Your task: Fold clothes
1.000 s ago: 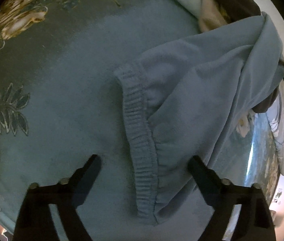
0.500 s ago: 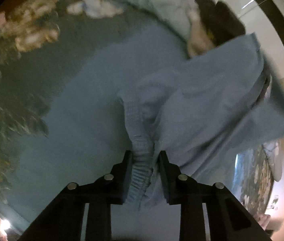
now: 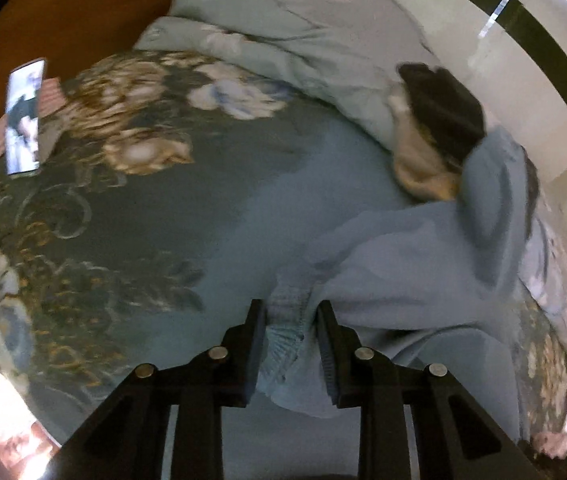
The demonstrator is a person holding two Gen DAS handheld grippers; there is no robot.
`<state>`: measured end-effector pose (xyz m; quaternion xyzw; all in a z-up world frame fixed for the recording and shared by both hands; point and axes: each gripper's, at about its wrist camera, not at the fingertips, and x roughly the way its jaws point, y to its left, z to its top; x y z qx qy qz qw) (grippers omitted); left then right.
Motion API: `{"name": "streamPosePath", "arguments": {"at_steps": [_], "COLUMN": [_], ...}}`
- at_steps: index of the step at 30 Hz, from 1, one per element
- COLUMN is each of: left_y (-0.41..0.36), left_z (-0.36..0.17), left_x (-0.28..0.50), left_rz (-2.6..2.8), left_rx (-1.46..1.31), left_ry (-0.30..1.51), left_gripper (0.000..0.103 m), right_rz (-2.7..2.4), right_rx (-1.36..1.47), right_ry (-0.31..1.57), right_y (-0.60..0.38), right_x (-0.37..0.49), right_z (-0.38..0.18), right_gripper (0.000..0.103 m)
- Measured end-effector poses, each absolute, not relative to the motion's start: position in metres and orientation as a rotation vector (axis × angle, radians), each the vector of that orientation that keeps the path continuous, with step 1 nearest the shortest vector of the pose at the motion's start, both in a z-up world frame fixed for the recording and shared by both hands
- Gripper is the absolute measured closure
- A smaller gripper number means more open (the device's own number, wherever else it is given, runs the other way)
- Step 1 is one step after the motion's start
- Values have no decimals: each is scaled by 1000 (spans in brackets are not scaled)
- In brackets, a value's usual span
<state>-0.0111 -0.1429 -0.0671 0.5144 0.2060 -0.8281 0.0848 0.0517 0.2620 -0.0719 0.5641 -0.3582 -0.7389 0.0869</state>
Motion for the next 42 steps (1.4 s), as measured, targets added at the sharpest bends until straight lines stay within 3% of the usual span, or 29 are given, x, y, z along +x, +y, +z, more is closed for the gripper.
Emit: {"name": "streamPosePath", "arguments": {"at_steps": [5, 12, 16, 19, 24, 30, 37, 39, 42], "left_y": [-186, -178, -178, -185, -202, -209, -197, -194, -188], "left_z": [-71, -99, -112, -111, -106, -131, -164, -166, -170], "left_x": [-20, -19, -9, -1, 14, 35, 34, 32, 30], "left_rz": [-2411, -2384, -2375, -2384, -2353, -2218, -2129, -2127, -2124], "left_rx": [1508, 1619, 1668, 1675, 1676, 1779, 1871, 1863, 1850], "left_ry": [571, 543, 616, 683, 739, 866, 943, 950, 961], "left_gripper": [75, 74, 73, 61, 41, 41, 41, 41, 43], "right_rz": [-2166, -2126, -2170, -2250, -2368, -2362, -2339, -2336, -2344], "right_rx": [1683, 1760, 1762, 1771, 1802, 1819, 1880, 1873, 1866], "right_ry": [-935, -919, -946, -997, -1128, -1435, -1388, -1438, -1451], "right_y": [233, 233, 260, 292, 343, 375, 358, 361, 364], "right_x": [41, 42, 48, 45, 35, 7, -25, -24, -23], "right_z": [-71, -85, -85, -91, -114, -156, -170, -171, -169], "right_gripper": [96, 93, 80, 63, 61, 61, 61, 65, 98]}}
